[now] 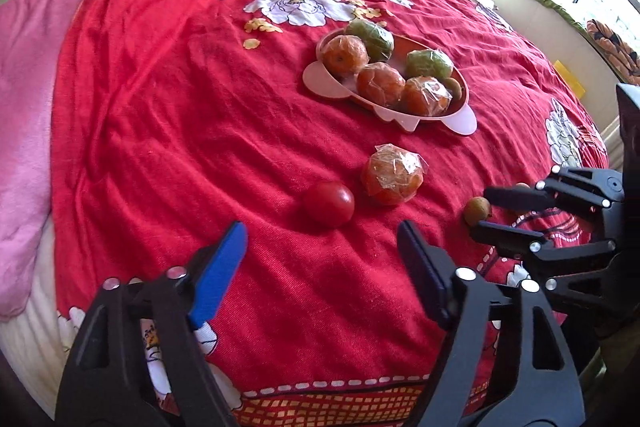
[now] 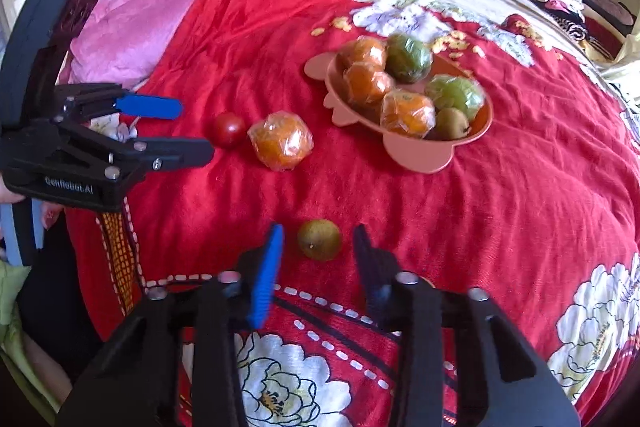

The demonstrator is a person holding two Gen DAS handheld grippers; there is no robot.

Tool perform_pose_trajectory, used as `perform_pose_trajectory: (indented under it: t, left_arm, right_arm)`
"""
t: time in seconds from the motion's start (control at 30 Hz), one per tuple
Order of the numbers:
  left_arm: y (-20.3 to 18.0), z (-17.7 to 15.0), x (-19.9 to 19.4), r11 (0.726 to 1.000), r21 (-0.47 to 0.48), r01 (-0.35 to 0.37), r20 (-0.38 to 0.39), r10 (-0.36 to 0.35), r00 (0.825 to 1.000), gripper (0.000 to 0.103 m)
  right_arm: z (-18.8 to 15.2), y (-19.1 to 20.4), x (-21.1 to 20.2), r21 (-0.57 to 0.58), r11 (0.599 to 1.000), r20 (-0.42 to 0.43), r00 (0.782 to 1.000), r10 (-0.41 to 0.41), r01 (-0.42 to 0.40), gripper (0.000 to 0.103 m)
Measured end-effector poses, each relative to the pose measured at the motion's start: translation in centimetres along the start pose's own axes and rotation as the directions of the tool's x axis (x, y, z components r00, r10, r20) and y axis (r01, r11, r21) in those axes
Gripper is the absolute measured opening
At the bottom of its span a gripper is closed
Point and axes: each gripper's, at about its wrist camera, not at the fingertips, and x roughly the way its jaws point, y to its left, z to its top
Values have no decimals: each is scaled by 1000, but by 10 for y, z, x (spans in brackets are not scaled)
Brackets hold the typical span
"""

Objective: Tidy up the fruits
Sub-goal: 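Close the left gripper on the red tomato while the right grasps a brown kiwi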

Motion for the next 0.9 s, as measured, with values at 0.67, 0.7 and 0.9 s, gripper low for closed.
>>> perform_pose_trajectory:
  t: [0.67, 0.7, 0.9]
  left_arm:
    - [5, 16, 33, 997, -1, 73, -46, -73, 996, 22]
    - [5, 16, 32, 997, -3, 77, -45, -77, 996, 21]
    - [7, 21, 20, 996, -8, 85, -20, -85, 996, 21]
  right_arm:
    - [2, -13, -13, 48, 998, 45, 999, 28, -30, 23]
    - [2, -12, -14, 48, 998, 47, 999, 27, -29, 23]
    - [6, -17, -21, 59, 998, 70, 997, 32, -36, 23]
